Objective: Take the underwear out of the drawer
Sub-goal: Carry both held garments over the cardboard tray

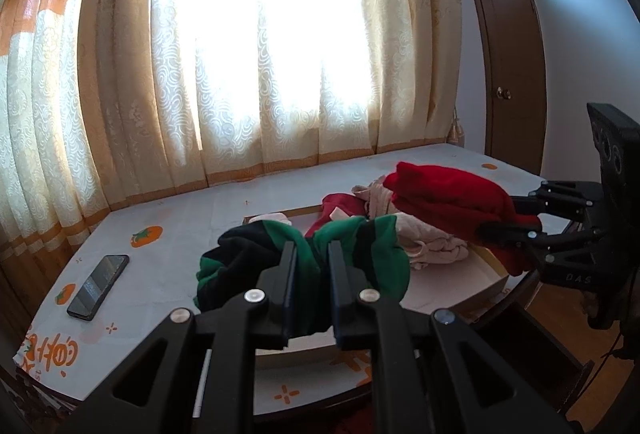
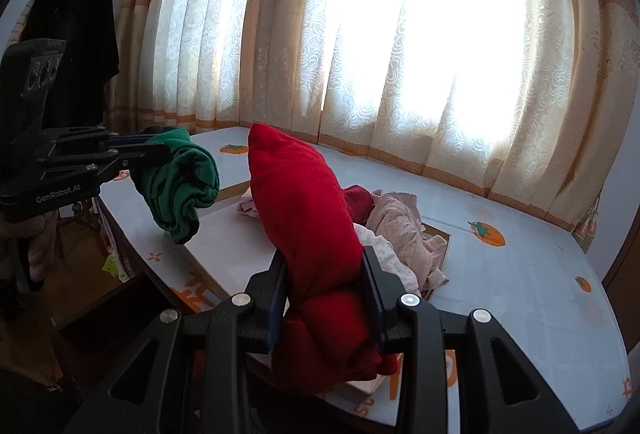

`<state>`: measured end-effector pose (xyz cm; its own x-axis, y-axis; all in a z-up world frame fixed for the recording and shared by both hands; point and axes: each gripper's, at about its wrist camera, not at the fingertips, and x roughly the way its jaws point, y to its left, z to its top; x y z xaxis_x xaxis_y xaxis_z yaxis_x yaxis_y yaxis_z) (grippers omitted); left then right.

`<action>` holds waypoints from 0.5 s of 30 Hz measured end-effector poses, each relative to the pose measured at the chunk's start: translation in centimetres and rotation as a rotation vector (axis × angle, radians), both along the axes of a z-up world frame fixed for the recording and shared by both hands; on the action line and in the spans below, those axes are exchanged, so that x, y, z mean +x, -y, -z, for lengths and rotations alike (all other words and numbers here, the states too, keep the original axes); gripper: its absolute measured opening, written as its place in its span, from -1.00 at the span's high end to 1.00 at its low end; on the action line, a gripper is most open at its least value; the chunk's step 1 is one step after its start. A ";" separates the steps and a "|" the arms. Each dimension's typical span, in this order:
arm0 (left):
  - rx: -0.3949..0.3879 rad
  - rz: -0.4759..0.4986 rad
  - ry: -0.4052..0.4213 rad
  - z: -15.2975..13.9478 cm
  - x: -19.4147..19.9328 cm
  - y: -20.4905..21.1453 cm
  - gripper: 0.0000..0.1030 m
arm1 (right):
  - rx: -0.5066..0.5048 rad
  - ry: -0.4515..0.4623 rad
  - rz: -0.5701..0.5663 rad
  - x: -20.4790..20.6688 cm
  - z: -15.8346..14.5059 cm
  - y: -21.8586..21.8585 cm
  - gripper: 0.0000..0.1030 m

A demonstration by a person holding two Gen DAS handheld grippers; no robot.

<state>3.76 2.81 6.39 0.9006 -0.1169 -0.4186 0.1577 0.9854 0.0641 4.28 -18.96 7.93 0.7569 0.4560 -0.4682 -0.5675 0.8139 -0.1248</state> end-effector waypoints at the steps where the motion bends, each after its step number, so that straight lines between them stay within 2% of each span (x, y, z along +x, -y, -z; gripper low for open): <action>1: -0.002 0.000 -0.004 0.1 0.2 -0.1 0.77 | -0.004 -0.006 -0.001 0.3 0.1 -0.1 0.28; 15: -0.042 -0.014 -0.121 2.1 4.9 -1.8 0.77 | -0.077 -0.076 -0.025 3.3 2.1 -1.8 0.28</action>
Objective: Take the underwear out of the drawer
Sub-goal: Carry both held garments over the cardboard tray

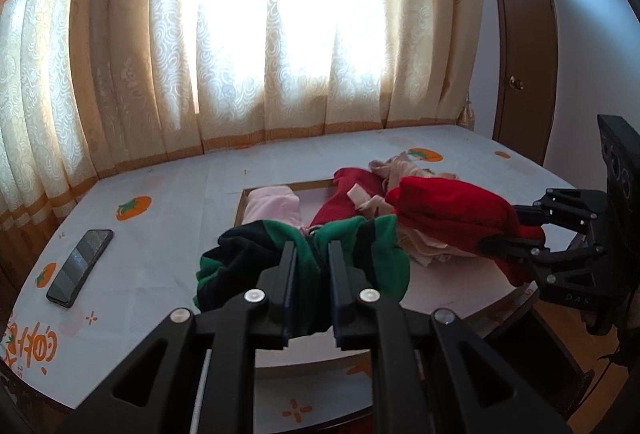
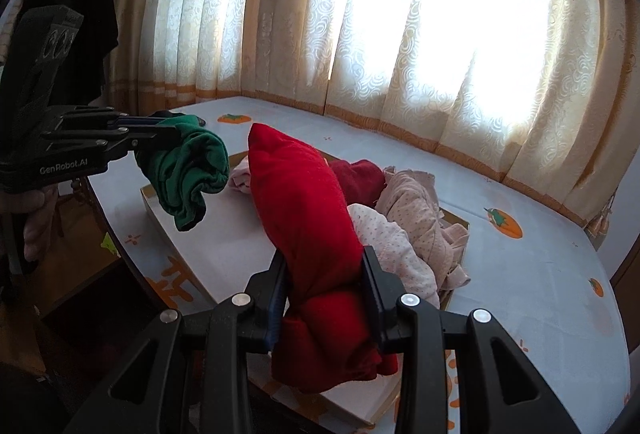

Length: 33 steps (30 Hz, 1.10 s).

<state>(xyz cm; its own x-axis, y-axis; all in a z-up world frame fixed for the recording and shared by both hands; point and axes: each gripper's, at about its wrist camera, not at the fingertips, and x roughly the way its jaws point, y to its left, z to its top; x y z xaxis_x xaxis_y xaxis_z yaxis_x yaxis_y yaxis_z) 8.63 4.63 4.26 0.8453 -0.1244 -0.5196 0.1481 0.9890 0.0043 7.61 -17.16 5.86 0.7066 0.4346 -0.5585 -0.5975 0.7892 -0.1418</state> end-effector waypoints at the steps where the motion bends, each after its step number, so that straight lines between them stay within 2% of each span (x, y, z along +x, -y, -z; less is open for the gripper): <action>1: 0.000 0.000 -0.012 0.2 0.3 0.0 0.77 | -0.007 -0.006 -0.004 0.1 0.2 -0.2 0.28; 14: 0.008 0.007 -0.098 2.4 1.6 0.1 0.77 | -0.057 -0.074 -0.036 1.4 2.0 -1.3 0.28; 20: -0.009 0.012 -0.136 3.2 2.4 -0.1 0.77 | -0.113 -0.099 -0.049 2.2 2.6 -2.0 0.28; 27: -0.008 0.015 -0.154 3.7 2.7 -0.2 0.77 | -0.184 -0.104 -0.063 2.6 3.5 -2.7 0.28; 33: -0.004 0.013 -0.163 4.0 3.0 -0.2 0.77 | -0.183 -0.107 -0.058 2.7 3.7 -2.7 0.28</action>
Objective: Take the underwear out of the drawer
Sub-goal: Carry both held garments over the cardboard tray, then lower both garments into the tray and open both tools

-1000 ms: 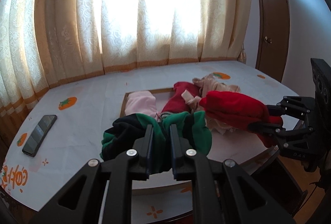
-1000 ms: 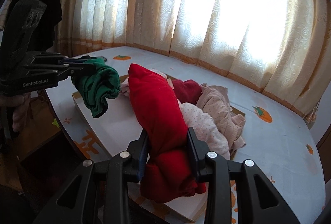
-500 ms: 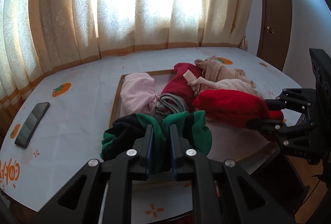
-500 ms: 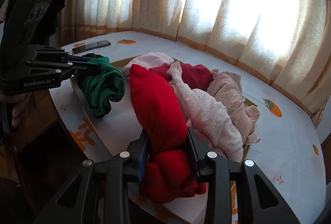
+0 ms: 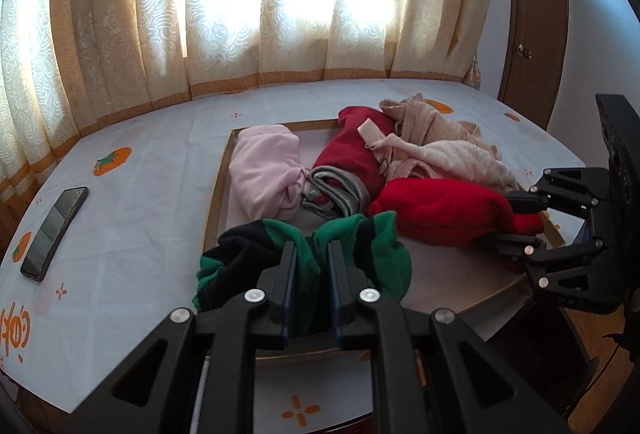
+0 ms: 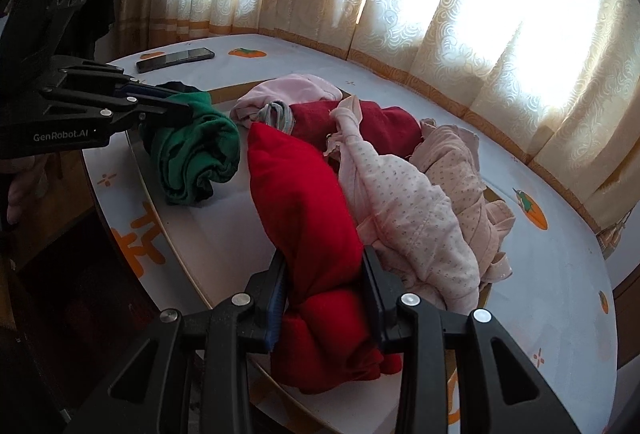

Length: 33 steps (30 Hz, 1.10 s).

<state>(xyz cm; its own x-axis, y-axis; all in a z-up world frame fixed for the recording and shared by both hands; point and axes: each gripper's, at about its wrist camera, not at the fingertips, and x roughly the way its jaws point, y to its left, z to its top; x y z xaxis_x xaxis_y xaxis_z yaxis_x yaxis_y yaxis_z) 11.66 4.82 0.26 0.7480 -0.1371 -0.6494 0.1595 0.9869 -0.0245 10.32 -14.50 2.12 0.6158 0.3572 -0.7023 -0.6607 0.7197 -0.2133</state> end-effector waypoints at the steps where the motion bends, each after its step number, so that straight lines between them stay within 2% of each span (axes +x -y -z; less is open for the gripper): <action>1: 0.000 -0.001 0.000 0.0 0.0 0.0 0.77 | 0.000 0.001 0.000 0.0 0.0 0.0 0.28; 15: 0.015 -0.006 0.009 0.4 -0.1 0.1 0.72 | -0.002 0.010 0.004 -0.1 0.1 -0.1 0.27; 17: 0.019 -0.011 0.012 0.4 -0.2 0.1 0.55 | -0.002 0.010 0.005 -0.1 0.1 -0.1 0.25; 22: 0.032 -0.013 0.022 0.5 -0.6 0.3 0.50 | -0.008 0.016 0.009 -0.1 0.2 -0.2 0.22; 26: 0.032 -0.017 0.033 0.3 -1.0 0.3 0.30 | -0.008 0.016 0.012 -0.2 0.2 -0.2 0.15; 32: 0.042 -0.024 0.064 -0.2 -2.0 0.8 -0.22 | -0.007 0.026 0.021 -0.7 0.0 0.0 0.00; 33: 0.045 -0.024 0.071 -0.3 -2.2 0.9 -0.24 | -0.008 0.031 0.024 -0.8 -0.1 0.1 -0.02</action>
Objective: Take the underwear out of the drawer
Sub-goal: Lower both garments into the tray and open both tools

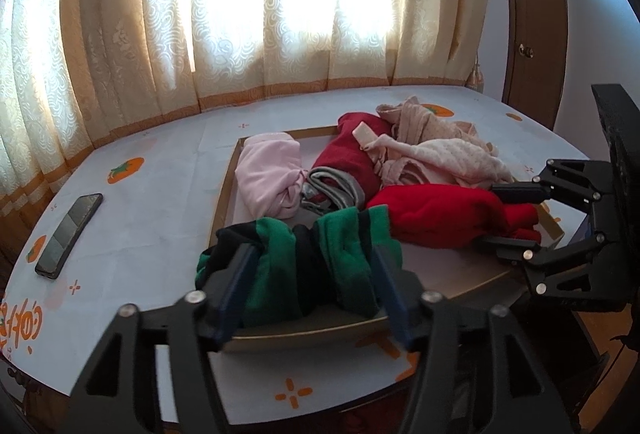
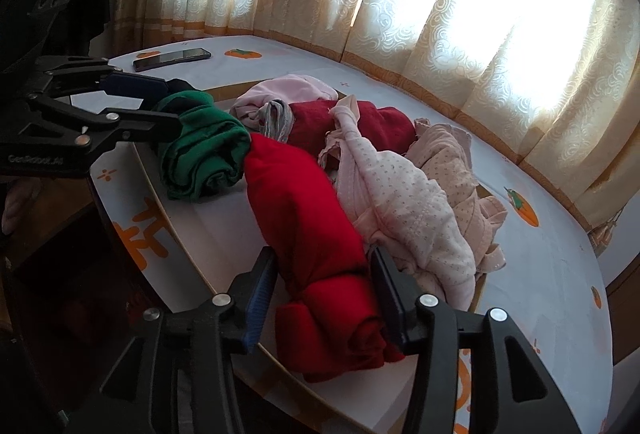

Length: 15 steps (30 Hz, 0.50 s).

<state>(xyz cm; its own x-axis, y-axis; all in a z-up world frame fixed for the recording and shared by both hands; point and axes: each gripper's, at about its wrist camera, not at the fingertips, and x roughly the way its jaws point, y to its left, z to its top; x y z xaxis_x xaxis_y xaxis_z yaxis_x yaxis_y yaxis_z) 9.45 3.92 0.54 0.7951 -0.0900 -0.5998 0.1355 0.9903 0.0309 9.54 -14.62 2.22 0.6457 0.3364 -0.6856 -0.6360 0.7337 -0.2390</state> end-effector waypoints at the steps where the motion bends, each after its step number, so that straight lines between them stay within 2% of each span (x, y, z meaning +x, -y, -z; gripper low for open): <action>1: 0.004 0.001 0.007 -0.1 -0.2 0.1 -0.24 | 0.000 0.003 0.003 -0.1 0.0 0.1 -0.08; 8: -0.010 0.010 0.027 -0.9 -2.0 0.5 -0.33 | 0.033 0.021 0.015 -1.3 -1.0 0.9 -0.12; 15: -0.021 0.027 0.051 -1.5 -4.8 1.2 -0.45 | 0.064 0.040 0.009 -4.2 -1.8 1.8 -0.13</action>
